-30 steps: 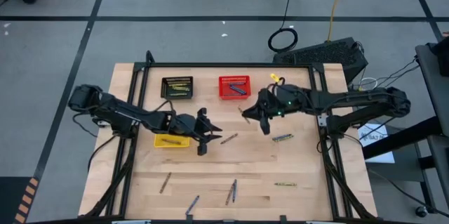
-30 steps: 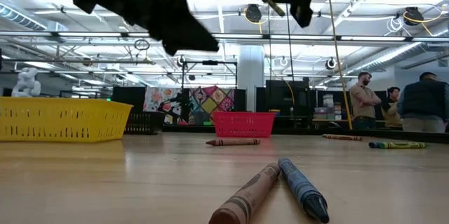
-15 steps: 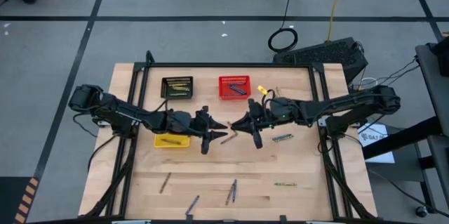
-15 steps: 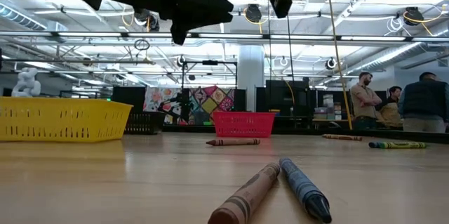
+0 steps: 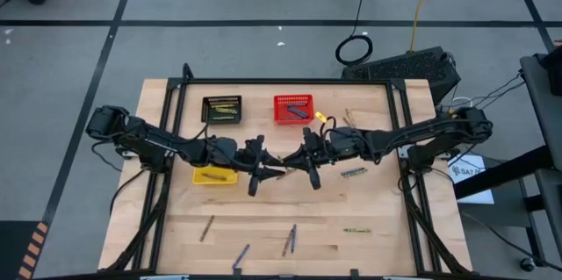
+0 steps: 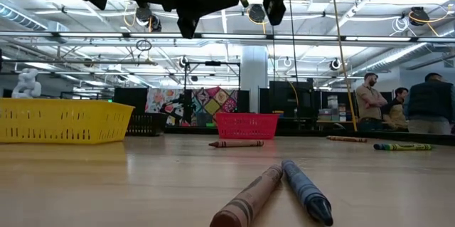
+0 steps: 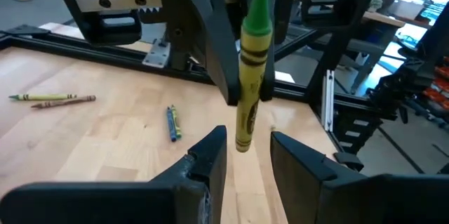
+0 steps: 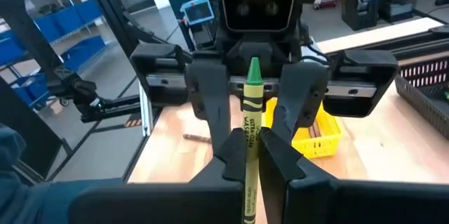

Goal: Sort crayons
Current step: Put the green crayon into the black basket

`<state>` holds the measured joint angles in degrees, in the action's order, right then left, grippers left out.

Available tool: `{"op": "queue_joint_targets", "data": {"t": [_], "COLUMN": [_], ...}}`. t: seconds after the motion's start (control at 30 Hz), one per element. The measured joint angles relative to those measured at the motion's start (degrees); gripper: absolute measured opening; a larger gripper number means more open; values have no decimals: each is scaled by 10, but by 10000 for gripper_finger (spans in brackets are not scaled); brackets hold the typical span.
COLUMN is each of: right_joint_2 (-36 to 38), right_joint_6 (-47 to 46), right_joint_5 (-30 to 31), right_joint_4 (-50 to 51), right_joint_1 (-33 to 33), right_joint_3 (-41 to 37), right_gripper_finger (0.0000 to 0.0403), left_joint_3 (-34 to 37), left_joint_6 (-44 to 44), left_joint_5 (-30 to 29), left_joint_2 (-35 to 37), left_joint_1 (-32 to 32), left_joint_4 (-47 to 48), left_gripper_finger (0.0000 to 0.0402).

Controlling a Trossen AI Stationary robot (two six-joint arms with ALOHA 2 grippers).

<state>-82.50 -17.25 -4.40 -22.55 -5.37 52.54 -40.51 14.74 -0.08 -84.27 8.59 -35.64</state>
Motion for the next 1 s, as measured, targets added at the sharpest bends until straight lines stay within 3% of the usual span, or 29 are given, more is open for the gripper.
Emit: {"op": "queue_joint_targets", "data": {"t": [0.87,1.0], "right_joint_2": [-17,-17], "right_joint_6": [4,4], "right_joint_5": [-1,-1], "right_joint_4": [-47,-46], "right_joint_1": [-1,-1], "right_joint_3": [0,0], "right_gripper_finger": [0,0], "left_joint_3": [0,0], "left_joint_6": [0,-1], "left_joint_5": [9,9], "left_joint_2": [0,0], "left_joint_1": [-12,-12], "left_joint_4": [-33,-33], "left_gripper_finger": [113,96]}}
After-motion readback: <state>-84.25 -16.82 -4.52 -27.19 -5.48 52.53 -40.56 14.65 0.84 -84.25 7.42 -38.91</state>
